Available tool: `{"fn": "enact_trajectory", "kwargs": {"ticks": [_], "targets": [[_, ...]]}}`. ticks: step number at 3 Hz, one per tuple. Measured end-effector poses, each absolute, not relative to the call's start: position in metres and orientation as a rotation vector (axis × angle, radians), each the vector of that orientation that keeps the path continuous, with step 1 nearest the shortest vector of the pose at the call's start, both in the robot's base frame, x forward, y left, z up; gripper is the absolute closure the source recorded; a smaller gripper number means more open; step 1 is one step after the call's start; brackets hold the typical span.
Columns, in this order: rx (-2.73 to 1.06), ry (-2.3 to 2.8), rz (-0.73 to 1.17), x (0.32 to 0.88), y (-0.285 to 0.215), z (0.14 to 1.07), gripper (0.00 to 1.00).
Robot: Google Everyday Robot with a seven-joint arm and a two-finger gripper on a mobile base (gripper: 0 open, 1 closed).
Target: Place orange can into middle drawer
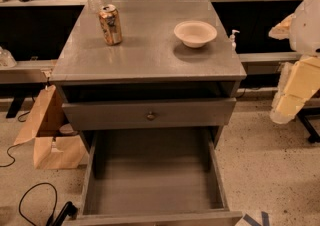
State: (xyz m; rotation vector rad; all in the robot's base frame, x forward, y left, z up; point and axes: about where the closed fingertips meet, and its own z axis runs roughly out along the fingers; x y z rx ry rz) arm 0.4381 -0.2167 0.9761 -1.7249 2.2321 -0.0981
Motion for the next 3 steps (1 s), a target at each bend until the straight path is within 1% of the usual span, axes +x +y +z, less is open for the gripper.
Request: {"fn": "enact_trajectory", "kwargs": {"ticks": [1, 2, 3], "targets": [[-1.721, 2.225, -0.102, 0.439, -0.216, 0.977, 0.0], [-1.715, 2.148, -0.1, 0.465, -0.205, 0.978, 0.0], [-1.66, 1.995, -0.044, 0.523, -0.178, 0.979, 0.0]]}}
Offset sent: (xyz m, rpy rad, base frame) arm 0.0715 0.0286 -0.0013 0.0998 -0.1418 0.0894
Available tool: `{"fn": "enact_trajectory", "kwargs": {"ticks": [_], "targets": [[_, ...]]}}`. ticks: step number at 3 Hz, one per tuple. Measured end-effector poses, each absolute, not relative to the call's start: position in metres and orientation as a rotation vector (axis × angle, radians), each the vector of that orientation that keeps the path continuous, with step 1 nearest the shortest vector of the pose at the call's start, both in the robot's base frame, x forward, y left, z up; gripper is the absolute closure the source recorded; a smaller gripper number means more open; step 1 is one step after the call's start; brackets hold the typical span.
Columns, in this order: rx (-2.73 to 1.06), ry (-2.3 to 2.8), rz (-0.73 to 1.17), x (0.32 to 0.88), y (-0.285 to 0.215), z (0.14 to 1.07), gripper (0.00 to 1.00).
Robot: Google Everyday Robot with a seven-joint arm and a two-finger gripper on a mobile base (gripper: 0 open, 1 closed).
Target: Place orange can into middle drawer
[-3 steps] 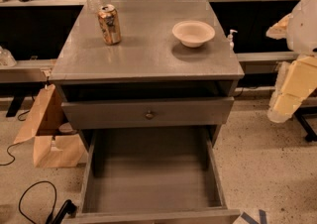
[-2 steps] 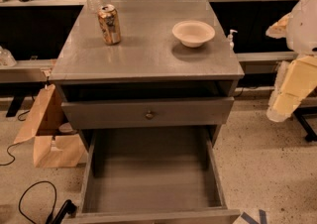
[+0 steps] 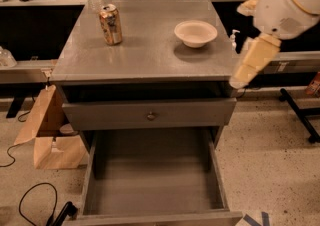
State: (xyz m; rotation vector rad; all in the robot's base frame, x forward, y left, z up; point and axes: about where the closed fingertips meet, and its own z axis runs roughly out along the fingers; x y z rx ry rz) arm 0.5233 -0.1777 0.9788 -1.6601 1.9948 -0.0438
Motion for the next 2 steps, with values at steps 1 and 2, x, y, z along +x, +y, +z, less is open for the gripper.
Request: {"fn": "enact_trajectory", "kwargs": {"ticks": [1, 2], "targets": [[-1.505, 1.86, 0.098, 0.589, -0.136, 0.975, 0.0], [-1.3, 1.779, 0.329, 0.641, -0.089, 0.956, 0.0]]}}
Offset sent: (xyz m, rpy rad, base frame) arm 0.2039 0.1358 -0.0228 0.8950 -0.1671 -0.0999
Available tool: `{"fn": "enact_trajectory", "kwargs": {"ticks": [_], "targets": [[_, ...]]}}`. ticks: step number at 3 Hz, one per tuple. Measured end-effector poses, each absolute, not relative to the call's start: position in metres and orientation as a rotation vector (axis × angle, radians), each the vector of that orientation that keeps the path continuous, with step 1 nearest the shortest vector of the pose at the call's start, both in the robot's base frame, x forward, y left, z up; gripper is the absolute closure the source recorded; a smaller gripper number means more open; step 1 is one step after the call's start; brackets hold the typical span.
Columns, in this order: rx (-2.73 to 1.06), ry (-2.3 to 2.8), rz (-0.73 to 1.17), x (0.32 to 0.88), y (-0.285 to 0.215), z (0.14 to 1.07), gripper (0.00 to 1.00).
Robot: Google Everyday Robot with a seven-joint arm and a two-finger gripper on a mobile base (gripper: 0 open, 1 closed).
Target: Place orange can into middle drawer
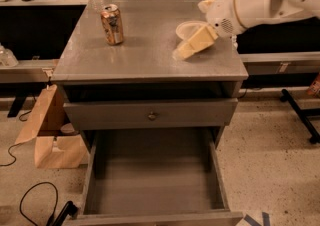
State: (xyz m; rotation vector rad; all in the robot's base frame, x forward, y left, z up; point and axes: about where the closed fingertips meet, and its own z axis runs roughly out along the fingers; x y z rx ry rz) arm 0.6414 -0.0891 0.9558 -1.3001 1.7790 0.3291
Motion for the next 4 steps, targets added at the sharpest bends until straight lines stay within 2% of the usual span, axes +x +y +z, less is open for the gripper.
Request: {"fn": "enact_trajectory", "kwargs": {"ticks": [1, 3, 4], "targets": [[-1.128, 1.731, 0.44, 0.68, -0.053, 0.946, 0.0], [-1.075, 1.705, 0.409, 0.694, -0.055, 0.955, 0.0], [-1.049, 1.638, 0.435, 0.723, -0.027, 0.957, 0.0]]}}
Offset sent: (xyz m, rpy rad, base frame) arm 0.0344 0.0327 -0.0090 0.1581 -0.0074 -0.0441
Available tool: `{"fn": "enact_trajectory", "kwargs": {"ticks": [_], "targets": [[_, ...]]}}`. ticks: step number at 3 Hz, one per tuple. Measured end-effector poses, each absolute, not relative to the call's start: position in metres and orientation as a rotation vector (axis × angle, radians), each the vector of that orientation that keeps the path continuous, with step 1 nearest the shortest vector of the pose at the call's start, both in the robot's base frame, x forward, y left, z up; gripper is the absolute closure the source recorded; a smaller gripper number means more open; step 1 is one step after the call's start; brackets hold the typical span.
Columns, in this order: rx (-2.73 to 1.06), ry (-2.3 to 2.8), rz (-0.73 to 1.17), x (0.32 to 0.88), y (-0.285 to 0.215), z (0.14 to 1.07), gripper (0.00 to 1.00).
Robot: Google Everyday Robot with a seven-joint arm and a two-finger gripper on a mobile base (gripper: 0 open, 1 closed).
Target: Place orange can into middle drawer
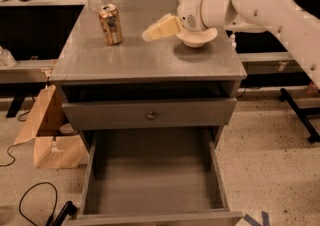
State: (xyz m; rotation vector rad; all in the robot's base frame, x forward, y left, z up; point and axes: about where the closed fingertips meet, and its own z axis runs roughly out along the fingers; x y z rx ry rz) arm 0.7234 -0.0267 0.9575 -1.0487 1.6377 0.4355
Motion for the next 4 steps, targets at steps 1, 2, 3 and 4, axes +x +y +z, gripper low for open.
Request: {"fn": "enact_trajectory", "kwargs": {"ticks": [1, 2, 3, 4], "targets": [[-1.002, 1.534, 0.518, 0.774, 0.024, 0.959, 0.0], [-0.961, 1.478, 0.578, 0.816, 0.067, 0.961, 0.0], [-0.938, 1.491, 0.617, 0.841, 0.102, 0.948, 0.0], [-0.89, 1.534, 0.682, 0.856, 0.123, 0.924, 0.0]]}}
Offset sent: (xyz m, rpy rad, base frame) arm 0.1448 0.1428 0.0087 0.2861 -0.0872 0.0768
